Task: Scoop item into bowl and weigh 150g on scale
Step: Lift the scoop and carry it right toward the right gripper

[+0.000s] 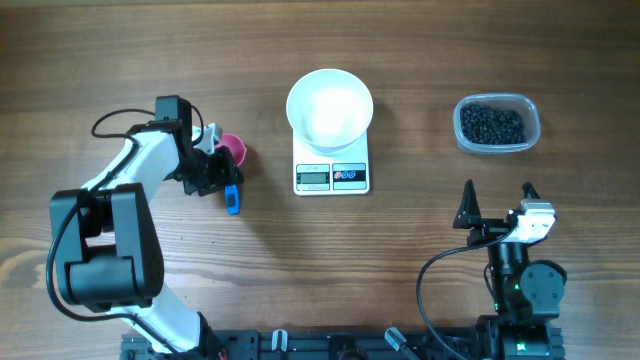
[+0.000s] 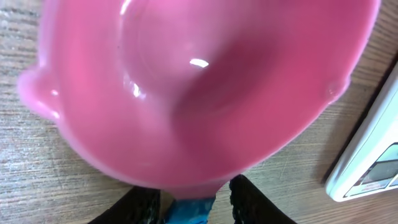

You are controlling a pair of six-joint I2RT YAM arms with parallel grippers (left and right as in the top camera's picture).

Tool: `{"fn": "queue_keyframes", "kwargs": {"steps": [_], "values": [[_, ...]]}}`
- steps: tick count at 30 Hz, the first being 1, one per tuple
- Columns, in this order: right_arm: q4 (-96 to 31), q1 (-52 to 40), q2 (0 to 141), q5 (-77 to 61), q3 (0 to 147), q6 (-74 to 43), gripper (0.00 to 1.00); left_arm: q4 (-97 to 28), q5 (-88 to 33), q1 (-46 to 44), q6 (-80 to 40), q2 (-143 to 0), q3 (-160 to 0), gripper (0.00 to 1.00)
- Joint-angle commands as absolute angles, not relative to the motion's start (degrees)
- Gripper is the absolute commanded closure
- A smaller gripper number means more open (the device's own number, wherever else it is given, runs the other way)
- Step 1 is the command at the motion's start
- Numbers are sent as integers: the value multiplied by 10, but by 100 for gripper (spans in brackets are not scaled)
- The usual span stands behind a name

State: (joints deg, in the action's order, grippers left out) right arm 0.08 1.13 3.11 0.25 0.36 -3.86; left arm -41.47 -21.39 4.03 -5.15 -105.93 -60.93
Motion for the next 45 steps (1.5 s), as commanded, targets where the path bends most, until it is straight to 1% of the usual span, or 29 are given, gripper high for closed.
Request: {"fn": "queue_keyframes", "kwargs": {"steps": [1,2,6,9,13,15,18,21,22,23,24,25,26,28,29,30,32,33,35,37,38,40,41,42,43,44,45], "values": [[4,14,29,6,3,-46,0,-412,-227,40,-47,-1067,-610,69],[4,14,29,6,3,-46,0,-411,-227,40,-48,-1067,-610,75],[4,14,29,6,3,-46,0,-410,-227,40,-64,-1066,-610,80],[3,14,29,6,3,-46,0,-411,-249,40,-68,-1052,-615,88],[4,14,29,6,3,-46,0,-413,-292,40,-69,-1009,-619,89],[3,14,29,6,3,-46,1,-420,-316,40,-69,-978,-619,96],[4,14,29,6,3,-46,0,-433,-399,40,-69,-927,-618,96],[4,14,29,6,3,-46,0,-413,-531,40,-69,-867,-618,96],[14,14,29,-44,3,-115,0,-399,-579,40,-69,-845,-618,96],[19,14,29,-102,3,-207,0,-394,-599,40,-69,-836,-618,96],[15,14,29,-180,3,-364,0,-389,-632,40,-69,-825,-618,96],[16,14,29,-196,3,-480,0,-387,-661,40,-69,-818,-618,96],[16,14,29,-192,3,-571,1,-387,-688,40,-69,-813,-618,96],[18,14,29,-179,3,-700,0,-385,-733,38,-69,-807,-618,96],[20,14,29,-159,3,-824,0,-385,-752,32,-69,-806,-618,96],[53,14,29,-166,3,-853,0,-385,-754,23,-69,-806,-618,96],[157,14,29,-195,3,-810,0,-379,-748,8,-74,-806,-619,96],[214,14,29,-210,6,-802,0,-360,-714,-8,-117,-803,-619,96],[219,14,29,-223,32,-770,0,-321,-653,-32,-175,-789,-619,96],[109,14,31,-231,103,-690,0,-275,-571,-70,-230,-745,-622,96],[13,14,41,-220,150,-655,0,-247,-498,-95,-274,-713,-622,96],[-94,14,78,-218,217,-619,0,-179,-407,-143,-352,-672,-622,96],[-89,14,103,-249,234,-619,0,-128,-395,-170,-382,-663,-622,96],[-48,14,121,-290,235,-631,0,-78,-395,-192,-409,-661,-622,96],[-7,14,138,-325,235,-668,0,-27,-386,-221,-455,-664,-622,96],[34,14,156,-354,235,-730,0,-2,-364,-241,-495,-667,-622,96],[66,14,174,-376,235,-795,0,14,-317,-272,-548,-673,-622,96]]}}
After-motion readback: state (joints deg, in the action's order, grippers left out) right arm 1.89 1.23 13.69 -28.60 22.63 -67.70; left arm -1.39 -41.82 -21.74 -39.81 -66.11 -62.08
